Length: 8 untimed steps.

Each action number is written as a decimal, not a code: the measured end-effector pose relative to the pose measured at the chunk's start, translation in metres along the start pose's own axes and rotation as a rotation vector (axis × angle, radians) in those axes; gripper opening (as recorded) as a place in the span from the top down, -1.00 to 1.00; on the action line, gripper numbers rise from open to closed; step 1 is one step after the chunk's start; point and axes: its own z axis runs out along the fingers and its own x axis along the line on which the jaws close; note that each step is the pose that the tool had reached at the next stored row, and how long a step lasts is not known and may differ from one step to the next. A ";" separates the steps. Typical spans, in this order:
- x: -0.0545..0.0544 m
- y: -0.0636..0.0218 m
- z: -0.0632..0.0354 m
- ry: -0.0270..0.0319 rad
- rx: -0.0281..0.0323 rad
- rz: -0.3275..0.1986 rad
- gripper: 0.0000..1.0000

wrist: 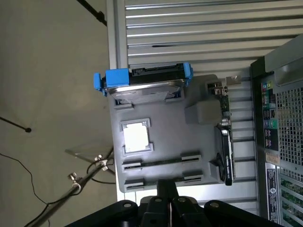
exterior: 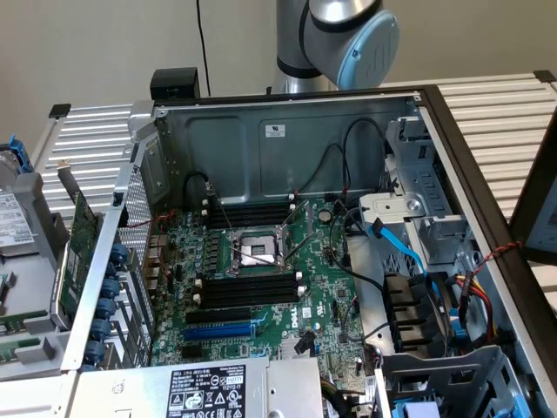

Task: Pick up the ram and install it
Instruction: 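Reach for the ram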

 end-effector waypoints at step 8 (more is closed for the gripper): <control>0.000 0.0000 0.0000 -0.0001 0.0000 0.000 0.79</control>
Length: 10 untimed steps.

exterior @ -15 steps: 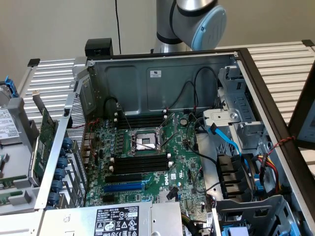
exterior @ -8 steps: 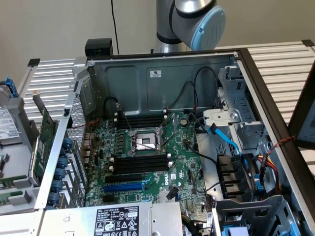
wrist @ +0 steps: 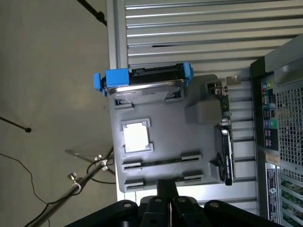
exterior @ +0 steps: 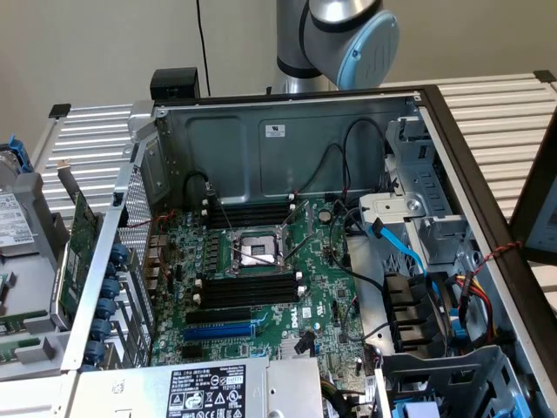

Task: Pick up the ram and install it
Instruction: 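Pick up the ram and move it above insertion slot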

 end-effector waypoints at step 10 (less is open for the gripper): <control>0.000 0.0000 0.0006 0.0046 -0.0010 -0.101 0.79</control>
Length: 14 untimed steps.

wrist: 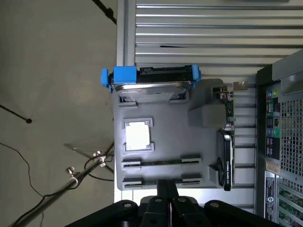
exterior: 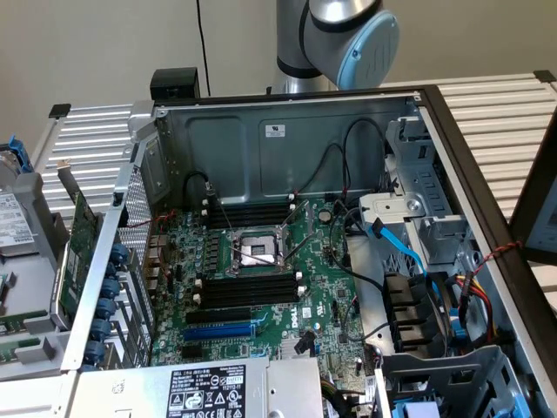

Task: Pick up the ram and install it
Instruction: 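Pick up the ram and move it above insertion slot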

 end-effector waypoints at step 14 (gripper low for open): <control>0.000 -0.0001 0.0024 0.0125 -0.0025 -0.255 0.79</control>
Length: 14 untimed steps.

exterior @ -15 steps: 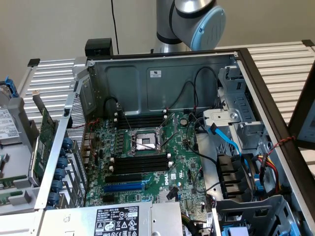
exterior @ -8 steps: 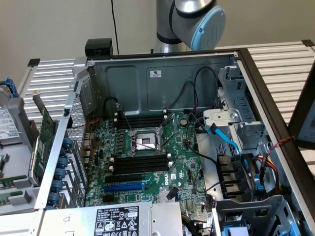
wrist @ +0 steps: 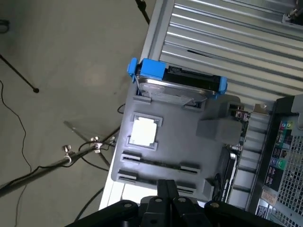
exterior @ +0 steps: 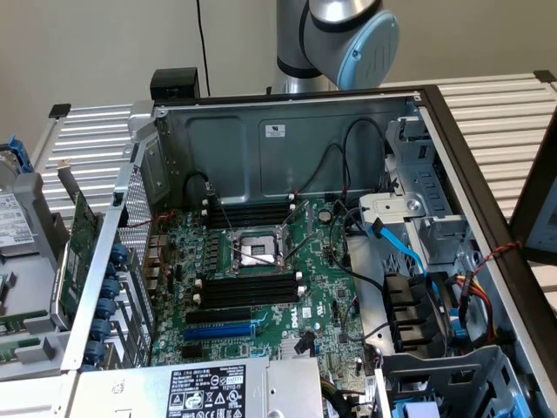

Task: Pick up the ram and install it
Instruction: 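Pick up the ram and move it above insertion slot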

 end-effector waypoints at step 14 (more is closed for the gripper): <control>0.000 -0.0001 0.0024 0.0124 -0.0024 -0.254 0.79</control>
